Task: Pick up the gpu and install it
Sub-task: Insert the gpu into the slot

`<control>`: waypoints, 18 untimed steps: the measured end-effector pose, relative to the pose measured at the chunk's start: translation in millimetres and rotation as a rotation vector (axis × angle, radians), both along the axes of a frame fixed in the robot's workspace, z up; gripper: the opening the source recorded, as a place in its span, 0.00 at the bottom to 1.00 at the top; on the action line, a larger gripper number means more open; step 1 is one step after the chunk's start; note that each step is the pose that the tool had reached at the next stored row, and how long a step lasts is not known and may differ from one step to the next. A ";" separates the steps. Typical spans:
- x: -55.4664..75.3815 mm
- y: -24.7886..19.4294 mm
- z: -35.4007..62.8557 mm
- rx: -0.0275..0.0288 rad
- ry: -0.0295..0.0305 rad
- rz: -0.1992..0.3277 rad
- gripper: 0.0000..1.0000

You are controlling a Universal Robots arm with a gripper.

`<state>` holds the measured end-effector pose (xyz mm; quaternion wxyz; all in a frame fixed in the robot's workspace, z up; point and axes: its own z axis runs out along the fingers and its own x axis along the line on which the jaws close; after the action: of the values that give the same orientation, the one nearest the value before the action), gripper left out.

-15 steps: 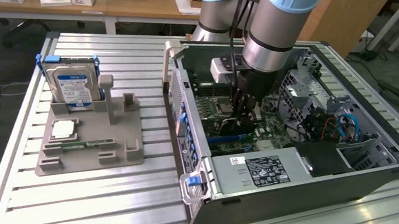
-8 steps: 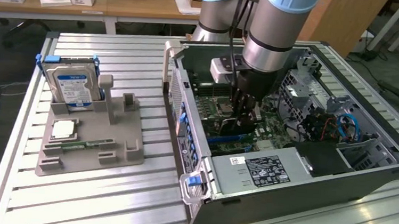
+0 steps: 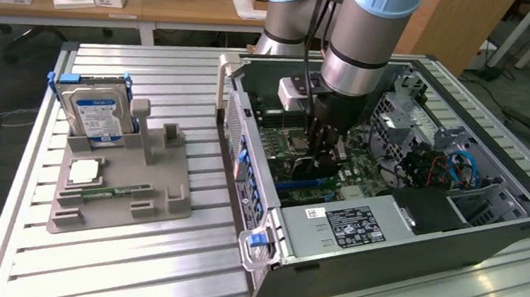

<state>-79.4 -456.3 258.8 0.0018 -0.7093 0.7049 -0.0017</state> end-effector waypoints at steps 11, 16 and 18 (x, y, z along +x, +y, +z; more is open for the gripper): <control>0.0 0.0 -3.3 0.0000 0.0000 0.000 0.26; -0.4 0.1 -3.6 0.0000 -0.0022 0.000 0.26; -0.8 0.4 -2.3 -0.0005 -0.0064 0.000 0.26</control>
<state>-80.2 -455.9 256.5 0.0039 -0.7092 0.7050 -0.0041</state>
